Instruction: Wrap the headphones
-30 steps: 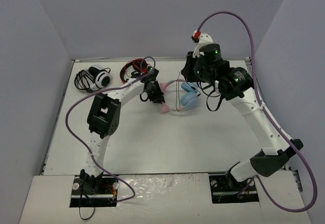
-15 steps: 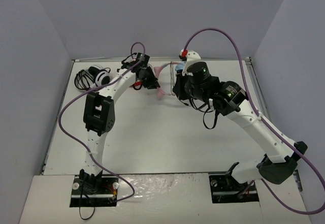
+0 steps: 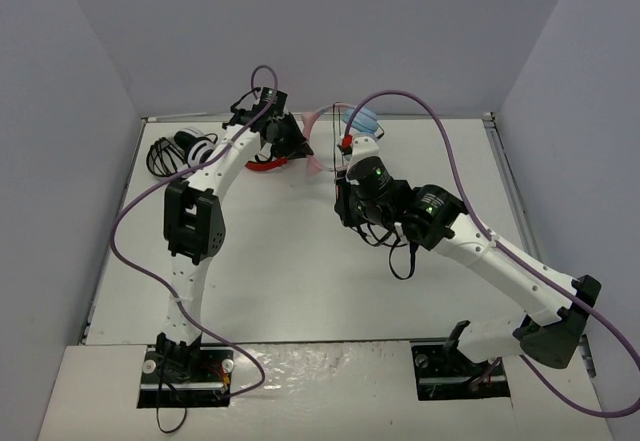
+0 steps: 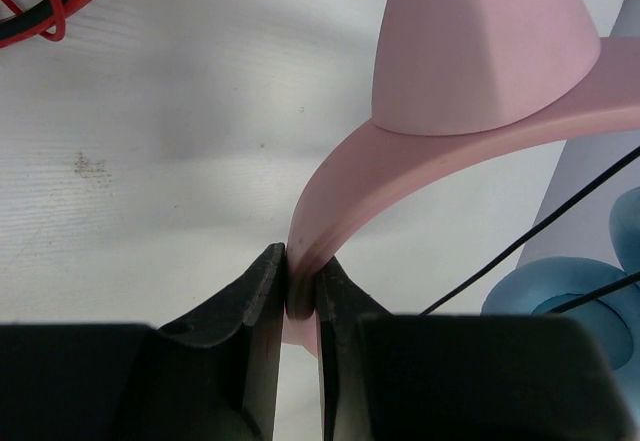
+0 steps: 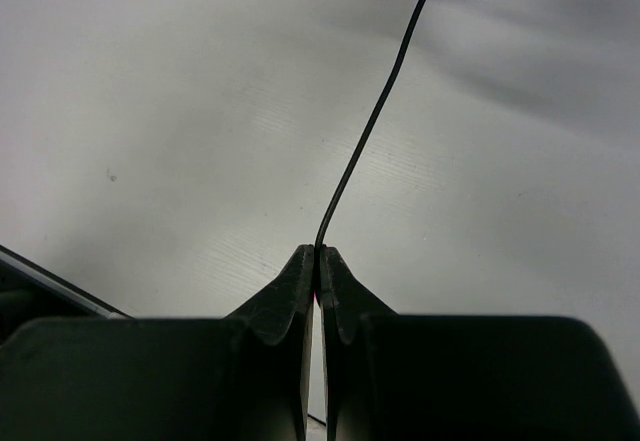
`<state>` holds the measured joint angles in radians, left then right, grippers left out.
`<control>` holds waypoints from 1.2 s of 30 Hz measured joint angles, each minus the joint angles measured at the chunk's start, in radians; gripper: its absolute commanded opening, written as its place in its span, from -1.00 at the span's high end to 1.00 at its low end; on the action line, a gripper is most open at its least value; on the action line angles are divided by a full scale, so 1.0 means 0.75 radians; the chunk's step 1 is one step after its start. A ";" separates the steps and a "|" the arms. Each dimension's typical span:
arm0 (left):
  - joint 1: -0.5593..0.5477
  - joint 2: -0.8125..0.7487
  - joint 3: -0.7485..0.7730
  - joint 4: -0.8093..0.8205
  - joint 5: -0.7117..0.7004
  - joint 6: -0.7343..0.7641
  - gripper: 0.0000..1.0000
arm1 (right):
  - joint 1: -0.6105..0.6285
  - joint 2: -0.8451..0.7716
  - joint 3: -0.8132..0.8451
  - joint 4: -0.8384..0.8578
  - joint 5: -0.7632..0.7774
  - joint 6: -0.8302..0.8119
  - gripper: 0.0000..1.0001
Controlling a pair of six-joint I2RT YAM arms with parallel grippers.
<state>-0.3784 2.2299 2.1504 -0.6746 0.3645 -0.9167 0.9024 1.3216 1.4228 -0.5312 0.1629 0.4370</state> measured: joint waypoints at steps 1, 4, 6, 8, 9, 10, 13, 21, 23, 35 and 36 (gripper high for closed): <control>0.003 0.000 0.001 -0.003 0.002 0.000 1.00 | 0.002 0.001 -0.018 0.007 0.006 0.006 1.00; 0.011 0.000 0.001 -0.024 0.003 0.002 1.00 | 0.004 0.001 -0.061 0.032 0.024 0.019 1.00; 0.017 0.000 0.001 -0.033 0.004 0.002 1.00 | 0.004 0.003 -0.084 0.054 0.043 0.023 1.00; 0.024 -0.001 0.001 -0.034 0.006 0.001 1.00 | 0.004 0.011 -0.099 0.069 0.065 0.029 1.00; 0.028 -0.001 0.000 -0.033 0.007 0.001 1.00 | 0.004 0.016 -0.107 0.077 0.076 0.032 1.00; 0.033 -0.002 0.000 -0.033 0.008 0.001 1.00 | 0.003 0.022 -0.118 0.091 0.087 0.035 1.00; 0.046 -0.013 -0.001 -0.032 0.012 -0.001 1.00 | 0.003 0.046 -0.186 0.160 0.106 0.044 1.00; 0.068 -0.100 -0.012 -0.028 0.021 -0.001 1.00 | -0.043 0.111 -0.369 0.351 0.112 0.088 1.00; 0.072 -0.139 -0.028 -0.018 0.025 -0.001 1.00 | -0.071 0.111 -0.402 0.399 0.106 0.100 1.00; 0.093 -0.267 -0.112 0.039 0.063 -0.009 1.00 | -0.320 0.111 -0.605 0.693 -0.069 0.171 1.00; 0.094 -0.274 -0.127 0.042 0.066 -0.010 1.00 | -0.327 0.111 -0.610 0.709 -0.082 0.172 1.00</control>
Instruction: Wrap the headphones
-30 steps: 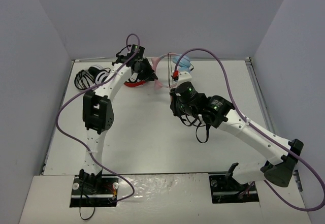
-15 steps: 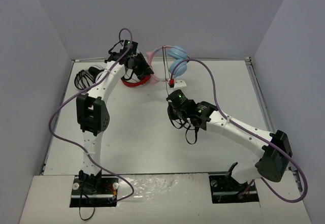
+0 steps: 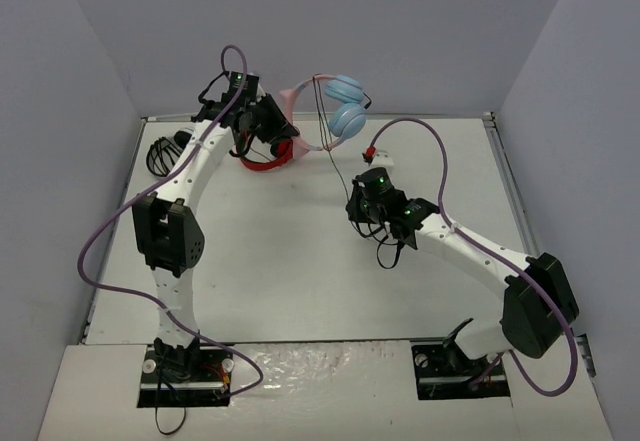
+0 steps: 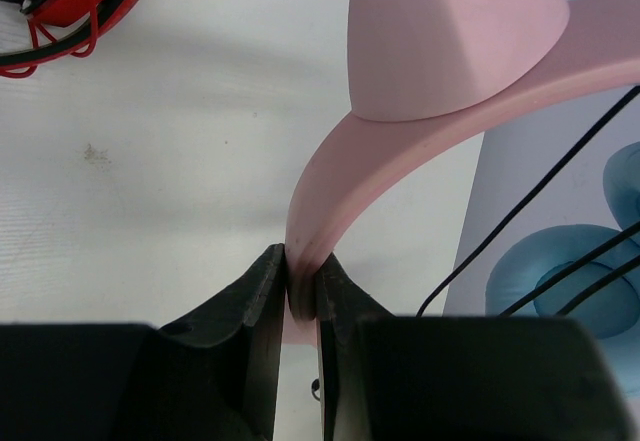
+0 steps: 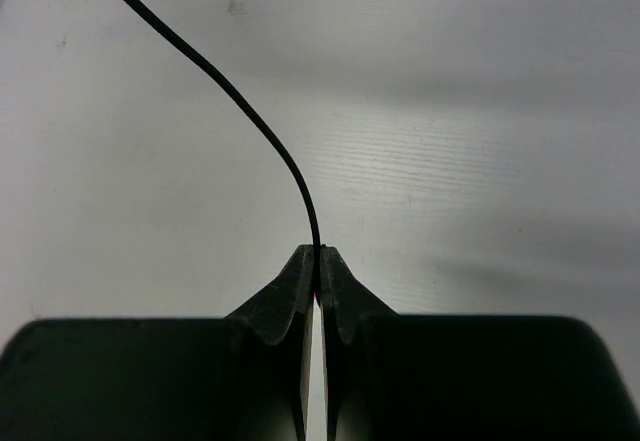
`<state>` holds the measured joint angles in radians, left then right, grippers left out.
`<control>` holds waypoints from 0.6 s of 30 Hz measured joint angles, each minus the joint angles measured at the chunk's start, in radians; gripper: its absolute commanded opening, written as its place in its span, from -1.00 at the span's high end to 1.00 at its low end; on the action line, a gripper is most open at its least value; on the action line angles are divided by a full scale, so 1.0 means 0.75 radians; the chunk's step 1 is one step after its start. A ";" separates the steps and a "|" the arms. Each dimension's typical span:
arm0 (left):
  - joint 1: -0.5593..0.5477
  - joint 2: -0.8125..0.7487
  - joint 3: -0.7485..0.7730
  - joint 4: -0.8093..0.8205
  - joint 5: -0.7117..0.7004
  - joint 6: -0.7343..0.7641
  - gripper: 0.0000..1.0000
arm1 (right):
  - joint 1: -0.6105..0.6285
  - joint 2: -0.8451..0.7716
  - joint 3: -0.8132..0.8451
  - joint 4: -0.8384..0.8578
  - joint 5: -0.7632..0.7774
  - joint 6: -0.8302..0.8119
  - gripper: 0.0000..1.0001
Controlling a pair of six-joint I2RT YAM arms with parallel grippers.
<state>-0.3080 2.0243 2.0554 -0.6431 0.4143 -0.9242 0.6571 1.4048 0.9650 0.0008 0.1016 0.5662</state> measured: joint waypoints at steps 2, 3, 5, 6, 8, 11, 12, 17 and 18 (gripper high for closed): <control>0.002 -0.017 -0.033 0.006 0.005 -0.001 1.00 | -0.014 0.002 -0.008 0.023 -0.021 0.006 1.00; 0.004 -0.026 -0.046 0.005 0.007 -0.001 1.00 | -0.020 0.005 -0.011 0.034 -0.034 0.009 1.00; 0.006 -0.036 -0.055 0.007 0.013 0.000 1.00 | -0.036 0.023 -0.012 0.063 -0.063 0.012 1.00; 0.007 -0.042 -0.059 0.010 0.017 0.000 1.00 | -0.045 0.037 -0.012 0.080 -0.073 0.014 1.00; 0.009 -0.059 -0.072 0.021 0.025 0.001 1.00 | -0.061 0.067 -0.012 0.113 -0.093 0.018 1.00; 0.013 -0.104 -0.128 0.032 0.043 0.003 1.00 | -0.082 0.115 -0.018 0.174 -0.134 0.031 1.00; 0.014 -0.117 -0.141 0.031 0.047 0.005 1.00 | -0.086 0.125 -0.023 0.191 -0.146 0.036 1.00; 0.017 -0.173 -0.217 0.064 0.078 0.009 1.00 | -0.108 0.177 -0.035 0.272 -0.197 0.051 1.00; 0.017 -0.184 -0.237 0.070 0.083 0.009 1.00 | -0.113 0.187 -0.037 0.286 -0.206 0.053 1.00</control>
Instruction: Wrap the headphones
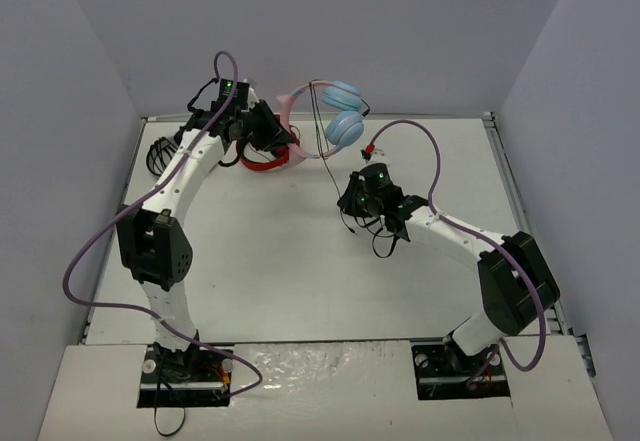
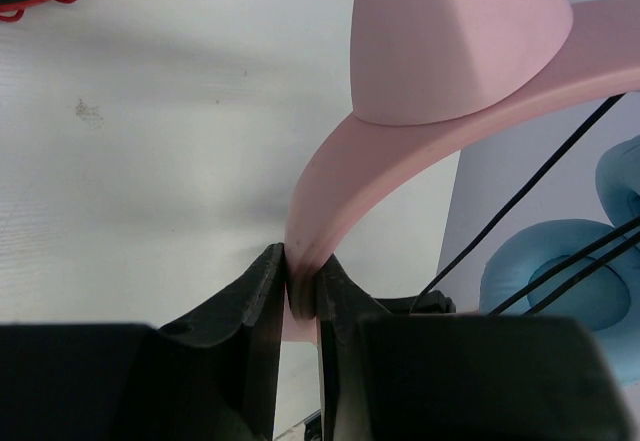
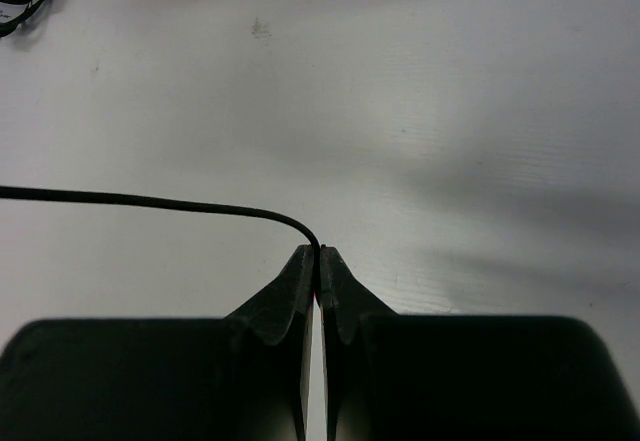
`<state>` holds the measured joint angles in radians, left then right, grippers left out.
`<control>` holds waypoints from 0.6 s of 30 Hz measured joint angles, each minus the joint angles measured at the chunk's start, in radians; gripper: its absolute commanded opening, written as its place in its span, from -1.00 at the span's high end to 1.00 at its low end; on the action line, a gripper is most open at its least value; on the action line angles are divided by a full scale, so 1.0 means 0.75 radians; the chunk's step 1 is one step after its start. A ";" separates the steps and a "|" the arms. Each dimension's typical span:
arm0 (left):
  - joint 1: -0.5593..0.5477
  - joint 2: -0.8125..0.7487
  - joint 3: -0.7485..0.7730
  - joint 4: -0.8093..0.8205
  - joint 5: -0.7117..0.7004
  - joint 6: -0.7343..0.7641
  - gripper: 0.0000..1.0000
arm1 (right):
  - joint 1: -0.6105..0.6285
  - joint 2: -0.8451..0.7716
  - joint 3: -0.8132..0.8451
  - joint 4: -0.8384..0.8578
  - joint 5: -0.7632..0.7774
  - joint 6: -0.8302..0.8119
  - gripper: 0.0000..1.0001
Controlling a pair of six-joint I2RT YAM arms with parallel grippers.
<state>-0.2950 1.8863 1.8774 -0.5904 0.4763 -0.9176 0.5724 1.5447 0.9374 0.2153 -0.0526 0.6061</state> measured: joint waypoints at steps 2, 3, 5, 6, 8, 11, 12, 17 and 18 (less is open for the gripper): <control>0.001 -0.018 -0.035 0.014 0.010 0.000 1.00 | -0.010 0.014 -0.005 0.023 -0.015 0.004 1.00; 0.001 -0.027 -0.052 0.021 0.015 0.001 1.00 | -0.017 0.020 -0.009 0.034 -0.023 0.008 1.00; 0.001 -0.047 -0.091 0.030 0.026 0.001 1.00 | -0.031 0.031 -0.014 0.059 -0.038 0.020 1.00; 0.001 -0.055 -0.106 0.030 0.029 0.001 1.00 | -0.039 0.037 -0.018 0.072 -0.046 0.026 1.00; 0.001 -0.069 -0.126 0.029 0.033 0.005 1.00 | -0.052 0.050 -0.019 0.094 -0.059 0.034 1.00; 0.001 -0.103 -0.172 0.034 0.034 0.025 1.00 | -0.071 0.068 -0.019 0.128 -0.075 0.040 1.00; 0.001 -0.119 -0.194 0.033 0.034 0.033 1.00 | -0.077 0.074 -0.019 0.140 -0.079 0.041 1.00; 0.001 -0.209 -0.324 0.017 0.040 0.094 1.00 | -0.091 0.120 -0.014 0.181 -0.094 0.029 1.00; 0.001 -0.225 -0.352 0.015 0.042 0.105 1.00 | -0.091 0.132 -0.009 0.182 -0.096 0.025 1.00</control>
<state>-0.2939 1.7174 1.6136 -0.5792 0.5081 -0.8390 0.5041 1.6438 0.9303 0.3520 -0.1248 0.6250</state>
